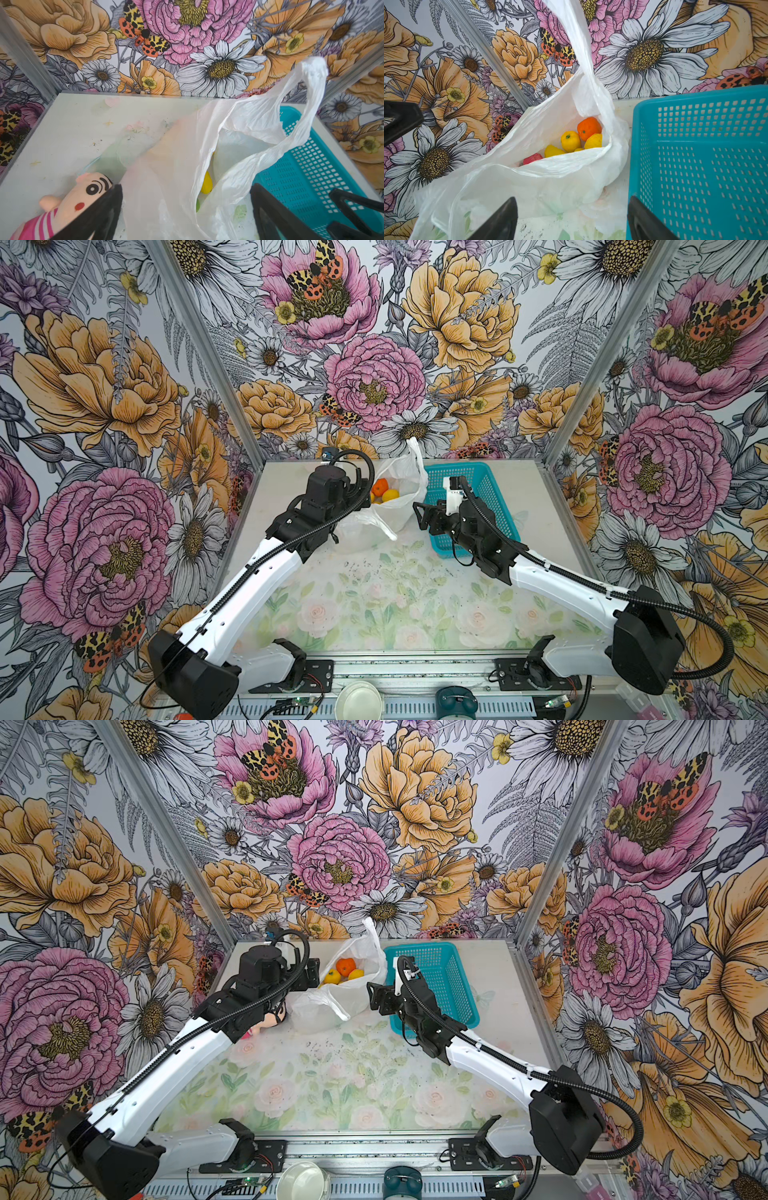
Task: Untie the knot of the plastic bag and take out the fruit
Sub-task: Place the plastic bag at the top-center of the table.
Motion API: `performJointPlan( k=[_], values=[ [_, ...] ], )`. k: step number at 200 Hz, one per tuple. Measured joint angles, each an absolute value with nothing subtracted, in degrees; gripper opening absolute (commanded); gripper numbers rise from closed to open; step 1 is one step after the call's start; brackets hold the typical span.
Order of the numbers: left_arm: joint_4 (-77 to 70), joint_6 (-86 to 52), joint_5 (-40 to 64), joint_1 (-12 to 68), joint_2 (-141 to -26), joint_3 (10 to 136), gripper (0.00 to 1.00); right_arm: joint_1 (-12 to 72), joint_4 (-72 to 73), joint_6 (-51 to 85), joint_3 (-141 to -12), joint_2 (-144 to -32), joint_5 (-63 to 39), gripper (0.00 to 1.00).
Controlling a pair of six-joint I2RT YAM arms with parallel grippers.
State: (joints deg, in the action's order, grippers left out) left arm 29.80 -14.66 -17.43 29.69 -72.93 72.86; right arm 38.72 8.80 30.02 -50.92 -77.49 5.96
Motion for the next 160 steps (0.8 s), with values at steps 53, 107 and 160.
performJointPlan(
  k=[53, 107, 160],
  values=[
    [32.95, -11.0, -16.6, 31.99, -88.51, 81.71, 0.99, 38.72, 7.92, 30.94, -51.35, -82.56, 5.96, 0.79],
    [37.82, -8.82, -22.72, 33.58, -97.93, 87.24, 0.8, 38.72, 9.5, 32.56, -51.35, -82.74, 6.15, 0.78],
    [39.38, -8.27, -25.54, 33.82, -100.73, 89.23, 0.04, 38.76, 15.38, 38.44, -50.3, -84.86, 6.13, 0.68]
  ],
)
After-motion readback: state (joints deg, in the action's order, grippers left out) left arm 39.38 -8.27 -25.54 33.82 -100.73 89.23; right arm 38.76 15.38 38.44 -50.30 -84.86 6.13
